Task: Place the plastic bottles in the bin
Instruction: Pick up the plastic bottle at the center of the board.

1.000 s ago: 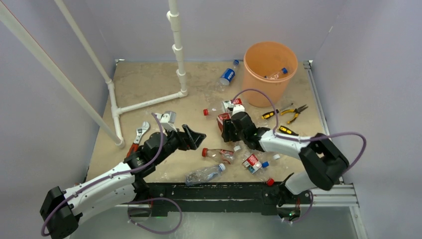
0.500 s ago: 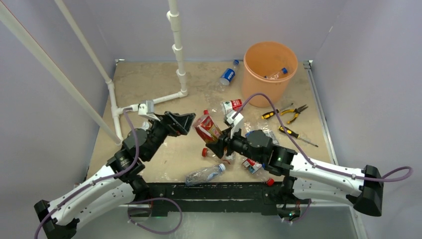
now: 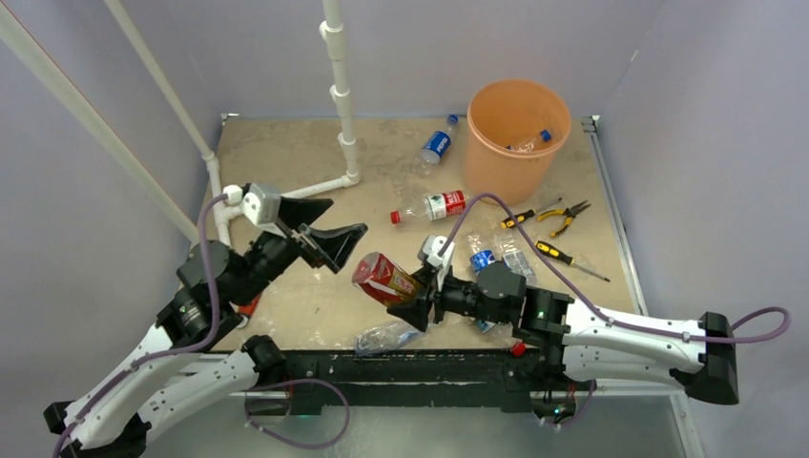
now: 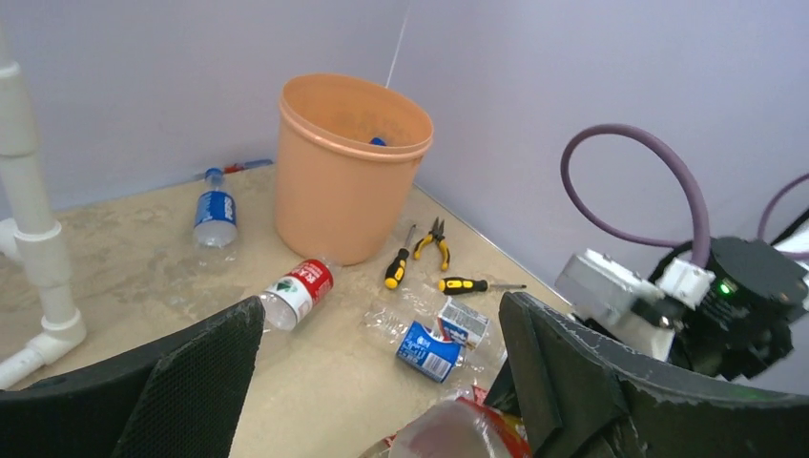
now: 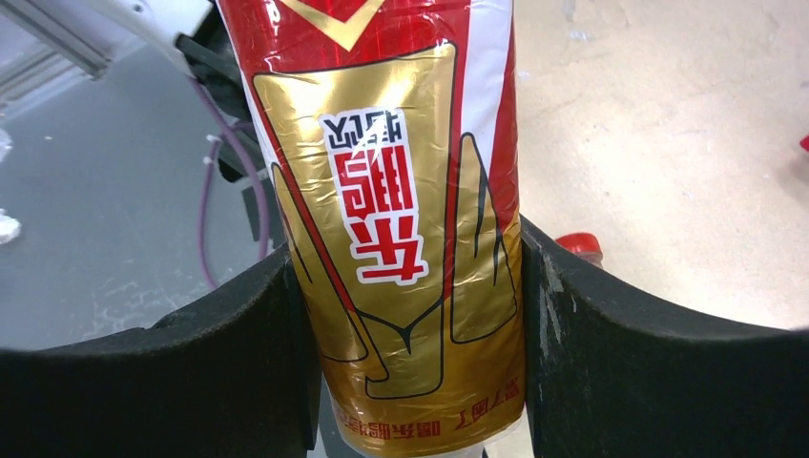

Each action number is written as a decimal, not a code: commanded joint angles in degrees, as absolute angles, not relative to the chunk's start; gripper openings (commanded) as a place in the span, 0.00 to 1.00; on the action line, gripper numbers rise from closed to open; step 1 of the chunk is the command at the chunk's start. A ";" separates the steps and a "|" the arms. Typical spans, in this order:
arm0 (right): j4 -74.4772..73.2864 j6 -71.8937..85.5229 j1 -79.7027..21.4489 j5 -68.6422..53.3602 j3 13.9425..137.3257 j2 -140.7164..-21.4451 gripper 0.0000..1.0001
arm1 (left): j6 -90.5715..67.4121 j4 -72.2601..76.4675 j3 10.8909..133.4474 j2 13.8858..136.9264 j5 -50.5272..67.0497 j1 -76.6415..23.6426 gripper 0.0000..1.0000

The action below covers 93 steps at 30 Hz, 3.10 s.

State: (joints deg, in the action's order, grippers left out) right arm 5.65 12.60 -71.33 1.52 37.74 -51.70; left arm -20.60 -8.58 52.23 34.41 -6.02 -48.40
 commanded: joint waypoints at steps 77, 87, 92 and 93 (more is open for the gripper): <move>-0.27 10.29 -71.37 -13.06 50.88 -48.60 0.99 | -17.30 -9.46 51.71 39.71 48.98 -48.48 0.00; 9.13 15.68 -71.37 4.79 50.59 -36.62 0.99 | -22.38 2.50 46.26 32.70 29.15 -48.49 0.00; 16.07 17.33 -71.37 5.86 49.07 -32.12 0.99 | -30.51 20.08 37.95 29.72 17.34 -48.47 0.00; 17.66 17.58 -71.37 6.91 48.57 -31.39 0.99 | -31.82 23.44 36.37 29.38 14.21 -48.45 0.00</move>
State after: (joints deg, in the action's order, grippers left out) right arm 8.58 15.31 -71.55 2.39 48.01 -33.43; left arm -24.32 6.44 41.39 30.22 27.77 -48.21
